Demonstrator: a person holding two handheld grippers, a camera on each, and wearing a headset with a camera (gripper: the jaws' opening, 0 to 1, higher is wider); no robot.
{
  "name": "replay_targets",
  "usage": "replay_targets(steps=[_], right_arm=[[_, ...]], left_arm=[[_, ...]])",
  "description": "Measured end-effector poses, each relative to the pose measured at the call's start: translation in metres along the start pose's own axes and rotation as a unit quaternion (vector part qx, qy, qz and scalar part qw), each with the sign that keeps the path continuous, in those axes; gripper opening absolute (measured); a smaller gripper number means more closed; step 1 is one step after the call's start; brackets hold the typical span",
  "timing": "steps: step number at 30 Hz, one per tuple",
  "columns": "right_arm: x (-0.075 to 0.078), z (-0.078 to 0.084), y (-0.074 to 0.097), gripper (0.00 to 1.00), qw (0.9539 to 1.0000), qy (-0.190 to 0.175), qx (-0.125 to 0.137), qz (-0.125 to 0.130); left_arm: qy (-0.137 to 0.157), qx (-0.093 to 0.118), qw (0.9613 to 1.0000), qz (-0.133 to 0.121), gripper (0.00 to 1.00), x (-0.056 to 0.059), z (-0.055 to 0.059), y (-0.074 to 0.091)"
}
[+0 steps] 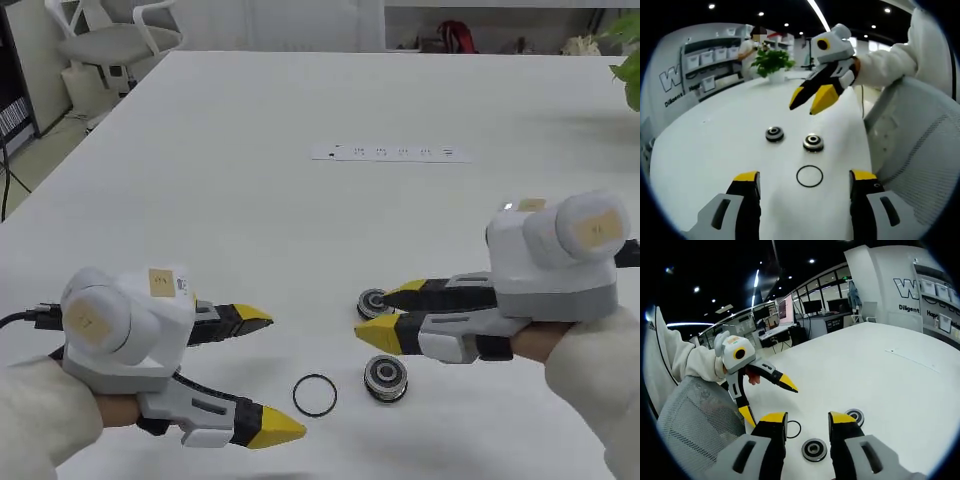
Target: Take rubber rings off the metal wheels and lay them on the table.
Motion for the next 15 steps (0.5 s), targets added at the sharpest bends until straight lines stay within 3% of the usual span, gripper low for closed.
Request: replay_targets(steps=[5,15], right_arm=[[0.008,-0.003,0.012,0.37,0.9997,-0.013,0.02,-0.003],[0.018,0.0,0.028,0.41,0.9988,-0.031,0.036,-0.012]], left_arm=[[0.0,0.001,1.0,-0.001,0.73,0.0,0.0,0.0],[0.002,0.003,1.0,-0.001,0.73,-0.001,-0.001,0.001]])
Point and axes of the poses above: the centre of the closed fingertips' face, and the gripper's own axes: y roughly backward along the fingers, x roughly to its right, z roughly out of its underside, the point moved 8 cm from there along y, roughly backward along the fingers, and after that the axes turned 12 degrees about z, right-handed, at the moved point
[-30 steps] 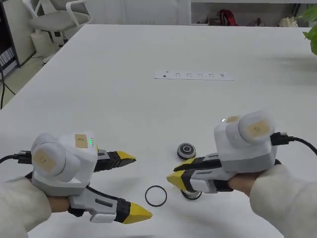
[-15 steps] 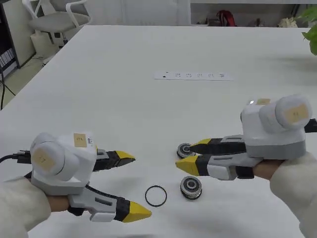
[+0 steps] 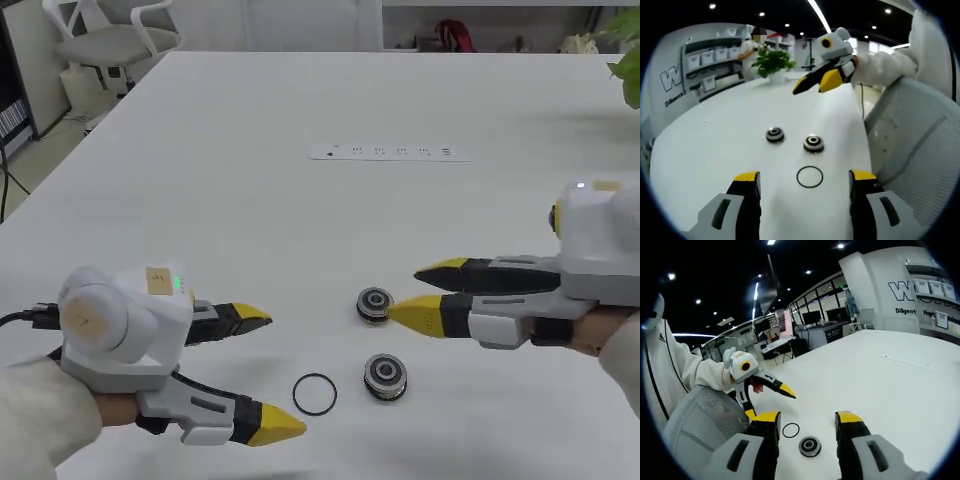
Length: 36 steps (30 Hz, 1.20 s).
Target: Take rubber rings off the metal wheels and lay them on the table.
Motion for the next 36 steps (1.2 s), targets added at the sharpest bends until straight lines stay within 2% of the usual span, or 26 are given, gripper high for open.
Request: replay_targets(steps=[8,15,20,25,30,33,36], right_arm=[[0.007,0.011,0.004,0.47,0.9998,0.003,-0.018,0.005],[0.013,0.023,0.005,0.51,0.9989,0.011,-0.045,0.011],[0.017,0.035,0.003,0.52,0.9974,0.005,-0.071,0.011],[0.017,0.04,0.003,0.53,0.9966,0.001,-0.082,0.007],[0.015,0.044,0.002,0.54,0.9955,0.006,-0.094,0.004],[0.015,0.046,0.002,0.54,0.9949,0.007,-0.1,0.001],[0.014,0.048,0.001,0.54,0.9945,0.008,-0.105,0.0]], left_arm=[[0.0,0.003,1.0,-0.001,0.73,-0.001,-0.001,0.0],[0.002,0.01,0.9999,-0.002,0.73,0.001,-0.006,0.001],[0.001,0.02,0.9998,-0.003,0.73,0.003,-0.013,0.002],[-0.009,0.03,0.9995,-0.002,0.73,0.006,-0.022,0.001],[-0.01,0.032,0.9994,0.004,0.73,0.007,-0.025,-0.001],[-0.014,0.036,0.9992,0.007,0.73,0.008,-0.031,-0.001],[-0.017,0.032,0.9993,0.005,0.73,0.006,-0.033,-0.002]])
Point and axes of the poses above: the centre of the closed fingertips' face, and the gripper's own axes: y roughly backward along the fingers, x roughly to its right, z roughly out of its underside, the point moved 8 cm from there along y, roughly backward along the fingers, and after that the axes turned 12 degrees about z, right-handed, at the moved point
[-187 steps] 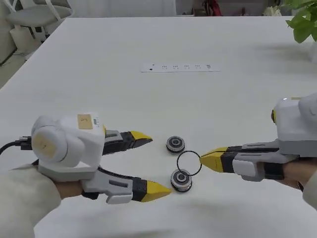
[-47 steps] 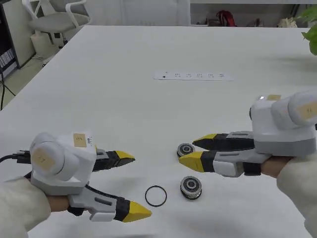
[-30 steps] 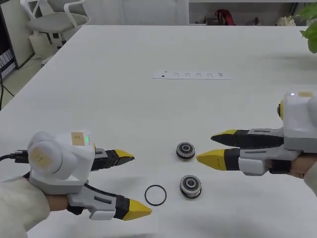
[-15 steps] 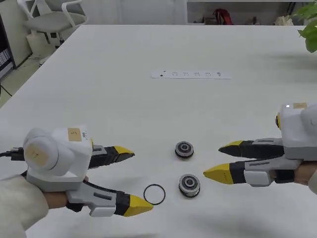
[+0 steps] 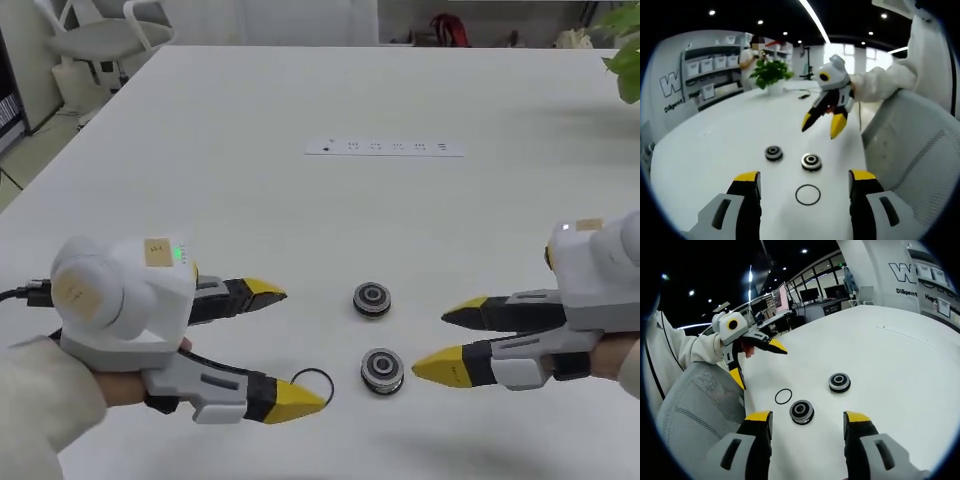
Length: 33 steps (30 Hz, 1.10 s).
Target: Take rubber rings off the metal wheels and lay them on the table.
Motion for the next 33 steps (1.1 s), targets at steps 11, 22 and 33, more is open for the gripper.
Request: replay_targets(steps=[11,22,33], right_arm=[[-0.002,0.002,-0.002,0.54,0.9999,0.002,-0.007,-0.008],[-0.003,0.006,-0.003,0.55,0.9998,-0.001,-0.013,-0.012],[-0.002,0.009,-0.009,0.54,0.9999,0.004,-0.014,-0.008]], left_arm=[[-0.011,0.002,0.9999,0.006,0.71,-0.004,-0.016,-0.008],[-0.02,0.012,0.9996,0.014,0.71,-0.009,-0.033,-0.022],[-0.023,0.017,0.9993,0.022,0.66,-0.015,-0.037,-0.038]])
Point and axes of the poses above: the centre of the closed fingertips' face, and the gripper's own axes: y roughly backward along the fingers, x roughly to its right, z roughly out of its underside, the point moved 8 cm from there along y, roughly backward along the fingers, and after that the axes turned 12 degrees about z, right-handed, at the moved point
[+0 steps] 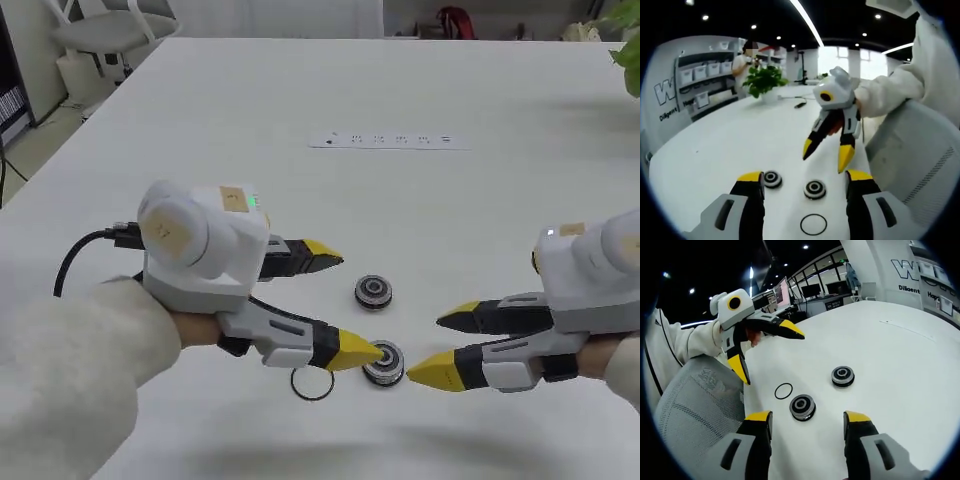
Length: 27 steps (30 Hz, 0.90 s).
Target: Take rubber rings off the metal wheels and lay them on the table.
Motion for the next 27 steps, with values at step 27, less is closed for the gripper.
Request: replay_targets(steps=[27], right_arm=[[-0.01,0.009,-0.025,0.39,0.9981,0.054,-0.028,0.001]], left_arm=[[-0.008,-0.029,0.9994,0.017,0.44,0.001,0.034,-0.044]])
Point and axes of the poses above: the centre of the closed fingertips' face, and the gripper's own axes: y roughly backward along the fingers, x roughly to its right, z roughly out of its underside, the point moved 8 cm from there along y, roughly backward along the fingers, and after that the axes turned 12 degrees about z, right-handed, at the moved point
